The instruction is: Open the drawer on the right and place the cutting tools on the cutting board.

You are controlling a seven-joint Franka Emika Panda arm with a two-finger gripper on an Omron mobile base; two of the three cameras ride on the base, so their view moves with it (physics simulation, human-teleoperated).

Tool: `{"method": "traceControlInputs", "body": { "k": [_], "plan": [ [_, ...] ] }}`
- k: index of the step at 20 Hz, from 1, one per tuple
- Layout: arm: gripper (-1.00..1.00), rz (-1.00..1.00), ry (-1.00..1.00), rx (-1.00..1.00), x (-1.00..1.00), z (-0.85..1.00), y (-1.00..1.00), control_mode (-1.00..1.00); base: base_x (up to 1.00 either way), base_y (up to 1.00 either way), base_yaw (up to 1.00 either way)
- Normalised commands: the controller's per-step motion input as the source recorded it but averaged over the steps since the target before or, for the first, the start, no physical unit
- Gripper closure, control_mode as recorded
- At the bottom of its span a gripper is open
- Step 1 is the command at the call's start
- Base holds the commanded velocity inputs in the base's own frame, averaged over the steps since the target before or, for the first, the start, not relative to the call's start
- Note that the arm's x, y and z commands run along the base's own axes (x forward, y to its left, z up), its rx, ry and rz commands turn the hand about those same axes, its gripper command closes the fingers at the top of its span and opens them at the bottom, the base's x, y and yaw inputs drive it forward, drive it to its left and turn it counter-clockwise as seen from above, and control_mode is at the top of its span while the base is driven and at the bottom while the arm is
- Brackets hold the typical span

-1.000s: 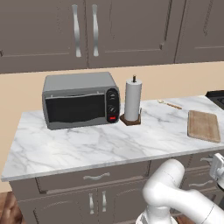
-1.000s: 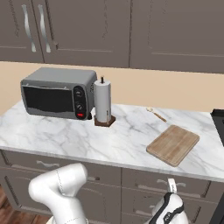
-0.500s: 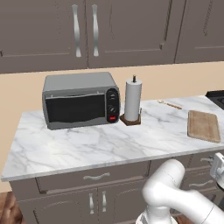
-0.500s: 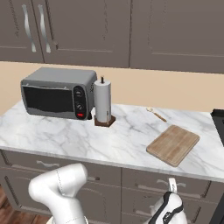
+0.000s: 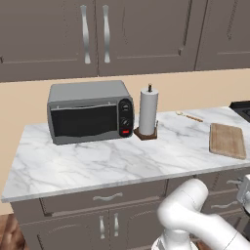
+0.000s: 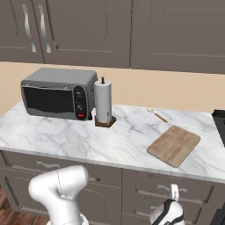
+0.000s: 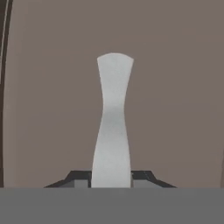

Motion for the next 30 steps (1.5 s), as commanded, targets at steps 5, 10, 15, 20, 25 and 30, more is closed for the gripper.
{"method": "traceControlInputs", "body": {
  "k": [5,10,15,20,25,30],
  "plan": [
    [1.0,-0.04,-0.07,0.04,-0.8,-0.02,-0.65,-1.0,0.0,0.0,0.0],
    [1.0,-0.05,-0.05,0.02,-0.96,-0.07,-0.73,-1.0,0.0,0.0,0.0],
    [1.0,-0.06,-0.03,0.0,-1.0,-0.15,-0.76,-1.0,0.0,0.0,0.0],
    [1.0,-0.07,0.0,0.0,-1.0,-0.22,-0.72,-1.0,0.0,0.0,0.0],
    [1.0,-0.09,0.0,0.0,-1.0,-0.26,-0.67,-1.0,0.0,0.0,0.0],
    [1.0,-0.08,0.0,0.0,-1.0,-0.36,-0.64,-1.0,0.0,0.0,0.0]
  ]
}}
